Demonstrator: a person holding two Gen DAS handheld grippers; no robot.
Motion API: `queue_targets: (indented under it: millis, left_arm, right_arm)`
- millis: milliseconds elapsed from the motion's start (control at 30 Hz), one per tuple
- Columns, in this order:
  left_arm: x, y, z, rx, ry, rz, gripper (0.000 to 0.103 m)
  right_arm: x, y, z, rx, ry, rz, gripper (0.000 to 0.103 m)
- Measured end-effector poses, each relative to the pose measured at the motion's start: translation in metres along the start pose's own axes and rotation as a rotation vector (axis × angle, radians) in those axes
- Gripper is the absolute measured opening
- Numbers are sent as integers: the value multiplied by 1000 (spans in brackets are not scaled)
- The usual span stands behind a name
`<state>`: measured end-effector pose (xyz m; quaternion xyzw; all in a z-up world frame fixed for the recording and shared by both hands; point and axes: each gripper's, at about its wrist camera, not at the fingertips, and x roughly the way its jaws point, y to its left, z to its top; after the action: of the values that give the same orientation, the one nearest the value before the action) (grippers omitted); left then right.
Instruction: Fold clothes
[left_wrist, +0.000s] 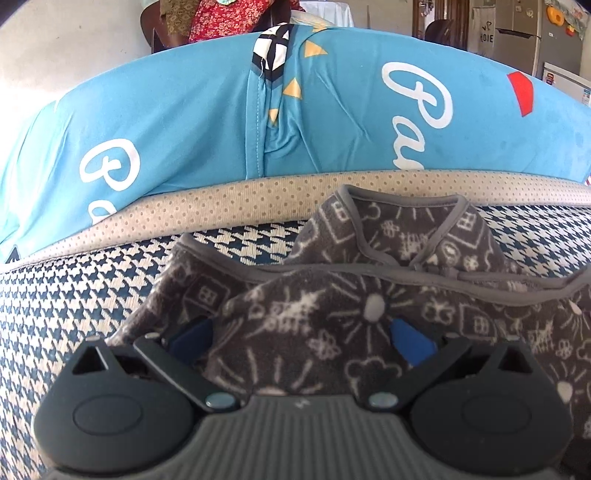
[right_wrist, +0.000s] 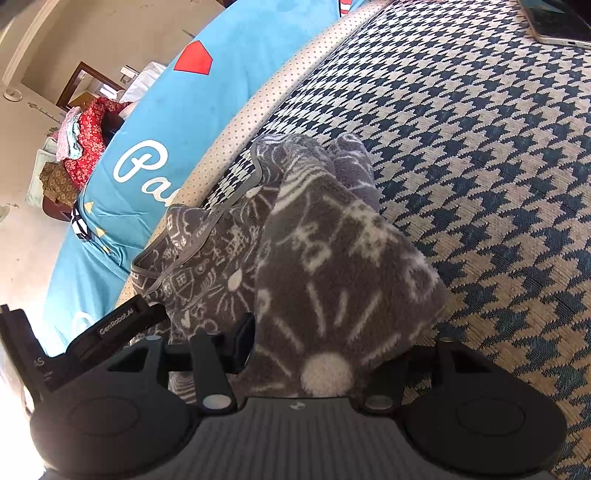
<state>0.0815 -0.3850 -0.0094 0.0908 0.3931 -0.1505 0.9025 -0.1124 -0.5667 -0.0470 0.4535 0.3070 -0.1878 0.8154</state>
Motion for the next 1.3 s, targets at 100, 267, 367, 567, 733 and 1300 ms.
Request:
queue_targets:
  millis: [100,267,367,567,733,1300]
  left_arm:
    - [-15,-1,-12,47,10,-27,103]
    - [-33,-3,-31,118,16,-2,103]
    - [-42,0,-40,128,29,-2,103]
    - [-59,2,-67,173,68,-16,103]
    - [-79,9,-94,165,94,-47,103]
    - [-100,29,-92,62,16,-89,103]
  right_arm:
    - [0,0,0,-1,1,-1,53]
    - [0,0,0,-2,1,0,53]
    - [0,0,0,-2,2,1,53]
    - [-2,-1,0,-2,1,3,53]
    - [-4,-4,-1,9,-4,13,53]
    - [-9,8,-6,-108,-66,3,34]
